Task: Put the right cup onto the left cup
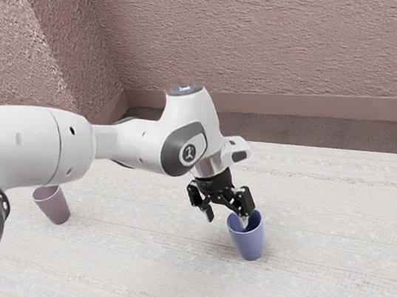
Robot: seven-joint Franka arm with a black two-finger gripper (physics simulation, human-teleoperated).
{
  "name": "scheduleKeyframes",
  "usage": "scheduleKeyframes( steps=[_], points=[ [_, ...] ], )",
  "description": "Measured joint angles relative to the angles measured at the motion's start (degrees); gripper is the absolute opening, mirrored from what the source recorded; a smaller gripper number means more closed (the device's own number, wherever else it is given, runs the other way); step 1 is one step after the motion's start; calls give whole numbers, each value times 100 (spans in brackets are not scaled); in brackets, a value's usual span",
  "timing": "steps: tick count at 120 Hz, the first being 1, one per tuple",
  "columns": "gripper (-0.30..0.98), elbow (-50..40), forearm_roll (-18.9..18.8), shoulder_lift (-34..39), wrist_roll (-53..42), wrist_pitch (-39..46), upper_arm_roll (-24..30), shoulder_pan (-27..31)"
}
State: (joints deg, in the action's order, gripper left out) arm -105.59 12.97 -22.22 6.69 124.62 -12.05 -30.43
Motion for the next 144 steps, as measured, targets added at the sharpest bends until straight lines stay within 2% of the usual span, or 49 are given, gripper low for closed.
scheduleKeyframes(
  steps=[26, 46, 64, 79, 124, 135, 144],
  points=[
    [54, 2, 55, -115, 32, 148, -1, 2],
    [36, 1, 90, -126, 50, 193, -2, 2],
    [12, 1, 137, -119, 66, 209, -2, -12],
    [0, 9, 155, -118, 80, 214, -3, -36],
    [-9, 11, 131, -78, 151, 216, -5, -46],
    [-9, 18, 62, 106, 187, 179, -7, -57],
    [-9, 10, -160, 478, 250, 44, -7, 7]
  ],
)
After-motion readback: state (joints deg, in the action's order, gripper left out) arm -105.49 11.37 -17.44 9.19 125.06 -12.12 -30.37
